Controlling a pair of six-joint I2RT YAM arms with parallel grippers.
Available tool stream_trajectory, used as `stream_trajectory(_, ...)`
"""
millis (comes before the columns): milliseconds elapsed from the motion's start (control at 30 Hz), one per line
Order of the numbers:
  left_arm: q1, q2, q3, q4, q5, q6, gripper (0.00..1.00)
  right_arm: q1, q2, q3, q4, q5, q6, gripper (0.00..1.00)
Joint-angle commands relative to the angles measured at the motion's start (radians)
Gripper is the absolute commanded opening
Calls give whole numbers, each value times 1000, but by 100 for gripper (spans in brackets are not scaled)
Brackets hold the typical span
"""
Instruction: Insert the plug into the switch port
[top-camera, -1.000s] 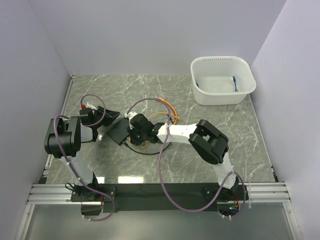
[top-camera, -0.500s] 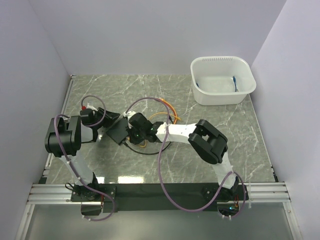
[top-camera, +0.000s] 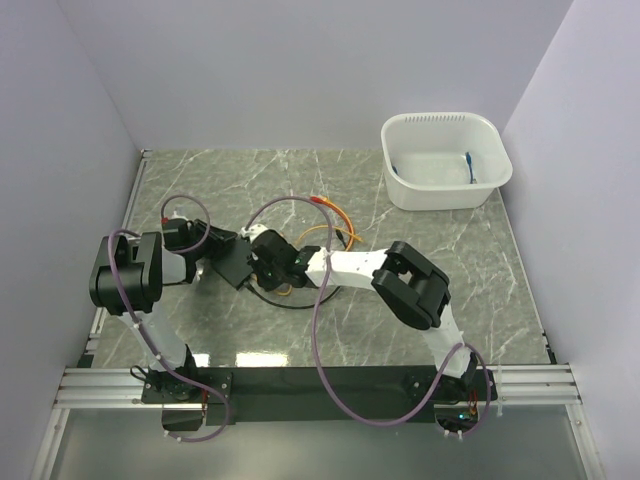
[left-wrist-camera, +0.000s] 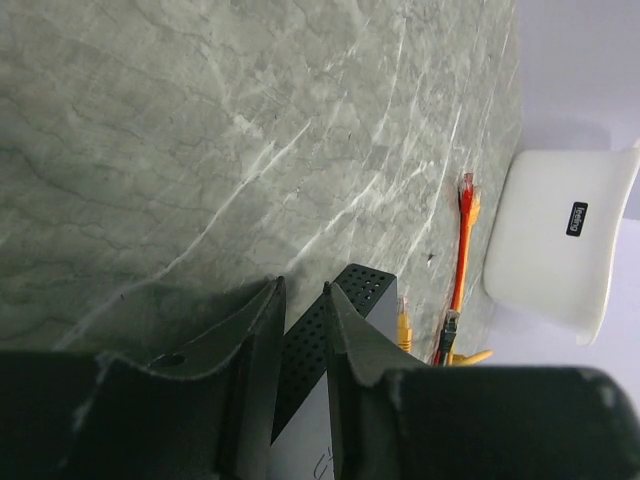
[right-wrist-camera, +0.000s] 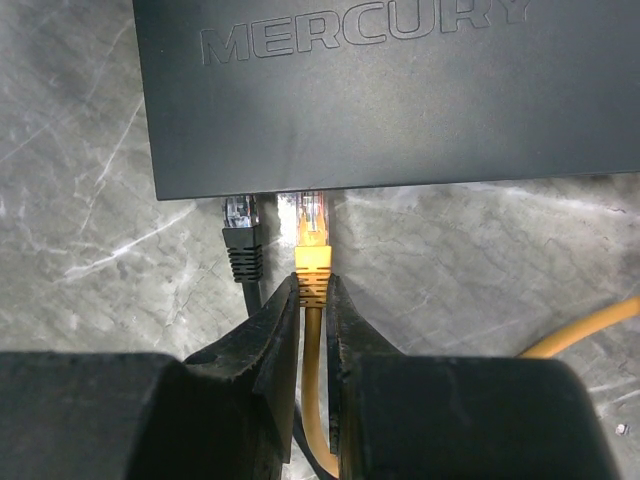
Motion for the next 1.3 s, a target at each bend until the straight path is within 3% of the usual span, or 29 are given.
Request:
stream_trajectory(0,-27,-20,7,-70,-5,22,29,11,6,33,71,57,7,0)
stream_trajectory(433,-50,-14,8,-85,-17,33,29,34,-14,-29,183,123,37,0)
stream_trajectory(1267,-59,-15,8,-88,-19,43,28,54,-10,34,177,302,7,0)
